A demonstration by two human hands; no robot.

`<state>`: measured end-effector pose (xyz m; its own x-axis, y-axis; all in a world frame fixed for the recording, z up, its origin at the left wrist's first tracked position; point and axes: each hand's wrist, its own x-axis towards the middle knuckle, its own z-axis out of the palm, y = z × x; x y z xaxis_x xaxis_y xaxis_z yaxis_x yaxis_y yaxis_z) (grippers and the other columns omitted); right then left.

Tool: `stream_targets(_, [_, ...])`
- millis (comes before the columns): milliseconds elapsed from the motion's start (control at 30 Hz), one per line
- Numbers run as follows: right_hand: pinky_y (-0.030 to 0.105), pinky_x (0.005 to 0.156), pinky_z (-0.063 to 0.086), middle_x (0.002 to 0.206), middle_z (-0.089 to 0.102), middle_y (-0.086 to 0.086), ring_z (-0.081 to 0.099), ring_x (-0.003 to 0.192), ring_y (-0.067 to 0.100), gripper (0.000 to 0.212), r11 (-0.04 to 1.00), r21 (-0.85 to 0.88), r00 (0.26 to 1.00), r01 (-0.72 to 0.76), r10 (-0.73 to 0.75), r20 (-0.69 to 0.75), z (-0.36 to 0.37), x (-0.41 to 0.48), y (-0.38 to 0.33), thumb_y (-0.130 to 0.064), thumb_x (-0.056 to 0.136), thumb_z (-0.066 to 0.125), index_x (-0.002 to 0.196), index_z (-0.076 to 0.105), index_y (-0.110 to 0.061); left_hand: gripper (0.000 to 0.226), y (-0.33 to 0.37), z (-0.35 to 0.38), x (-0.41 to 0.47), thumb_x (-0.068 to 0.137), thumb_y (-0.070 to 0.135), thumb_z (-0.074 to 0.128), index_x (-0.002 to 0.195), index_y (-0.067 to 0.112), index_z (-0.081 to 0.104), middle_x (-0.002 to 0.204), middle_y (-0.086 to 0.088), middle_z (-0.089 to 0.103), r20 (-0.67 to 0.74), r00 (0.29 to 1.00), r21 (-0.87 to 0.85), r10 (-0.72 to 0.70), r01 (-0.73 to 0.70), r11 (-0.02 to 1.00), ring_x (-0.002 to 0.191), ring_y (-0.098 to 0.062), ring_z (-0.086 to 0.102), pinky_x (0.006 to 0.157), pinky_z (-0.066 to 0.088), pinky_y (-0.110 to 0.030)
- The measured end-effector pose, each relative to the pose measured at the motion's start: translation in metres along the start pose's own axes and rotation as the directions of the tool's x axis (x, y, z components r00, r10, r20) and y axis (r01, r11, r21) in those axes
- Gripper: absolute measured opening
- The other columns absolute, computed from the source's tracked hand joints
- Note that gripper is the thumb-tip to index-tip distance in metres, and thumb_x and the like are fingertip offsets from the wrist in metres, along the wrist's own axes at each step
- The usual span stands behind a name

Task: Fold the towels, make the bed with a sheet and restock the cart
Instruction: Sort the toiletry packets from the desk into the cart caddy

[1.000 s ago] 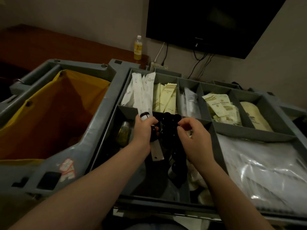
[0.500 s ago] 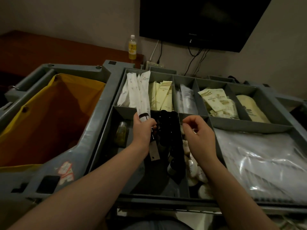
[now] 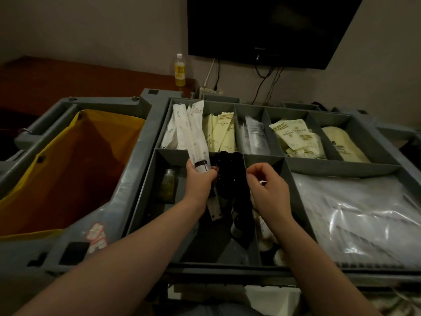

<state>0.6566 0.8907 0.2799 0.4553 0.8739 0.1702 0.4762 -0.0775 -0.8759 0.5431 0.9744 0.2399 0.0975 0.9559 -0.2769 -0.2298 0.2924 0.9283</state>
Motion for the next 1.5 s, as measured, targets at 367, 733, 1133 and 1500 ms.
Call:
stream_targets(367, [0.015, 0.074, 0.043, 0.088, 0.054, -0.019, 0.053, 0.086, -0.003, 0.018, 0.963, -0.158, 0.966, 0.219, -0.191, 0.173, 0.006, 0.003, -0.034, -0.023, 0.088, 0.062, 0.099, 0.053, -0.034, 0.024, 0.038, -0.017, -0.01, 0.083, -0.002, 0.051, 0.105, 0.007, 0.044, 0.07, -0.006, 0.051, 0.129, 0.991, -0.43, -0.037, 0.09, 0.898, 0.056, -0.012, 0.054, 0.049, 0.048, -0.025])
stream_targets(733, [0.022, 0.092, 0.038, 0.131, 0.041, -0.001, 0.045, 0.118, 0.013, 0.076, 0.866, -0.294, 0.814, 0.404, -0.193, 0.549, 0.033, 0.02, -0.071, -0.04, 0.081, 0.071, 0.143, 0.029, -0.037, 0.028, 0.054, -0.021, -0.029, 0.093, 0.02, 0.038, 0.101, 0.003, 0.059, 0.079, -0.012, 0.065, 0.323, 0.946, -0.506, -0.017, 0.188, 0.842, 0.068, -0.02, 0.068, 0.058, 0.056, -0.027])
stream_targets(1133, [0.023, 0.082, 0.054, 0.094, 0.056, -0.019, 0.06, 0.095, 0.004, 0.024, 0.96, -0.055, 0.923, 0.275, -0.248, 0.295, 0.011, 0.015, -0.054, -0.021, 0.086, 0.066, 0.104, 0.054, -0.03, 0.059, 0.048, -0.027, -0.008, 0.086, 0.041, 0.062, 0.134, 0.01, 0.047, 0.101, -0.012, 0.06, 0.201, 0.979, -0.39, -0.019, 0.098, 0.916, 0.072, -0.016, 0.06, 0.057, 0.05, -0.025])
stream_targets(1500, [0.02, 0.07, 0.053, 0.093, 0.068, -0.003, 0.066, 0.088, 0.011, 0.017, 0.978, 0.103, 0.939, -0.182, 0.142, 0.314, -0.034, -0.008, -0.03, -0.014, 0.079, 0.071, 0.09, 0.064, -0.026, 0.047, 0.043, -0.037, 0.011, 0.091, 0.013, 0.056, 0.135, 0.022, 0.043, 0.082, -0.002, 0.052, -0.143, 0.989, -0.384, -0.042, -0.016, 0.923, 0.061, -0.008, 0.049, 0.049, 0.043, -0.02])
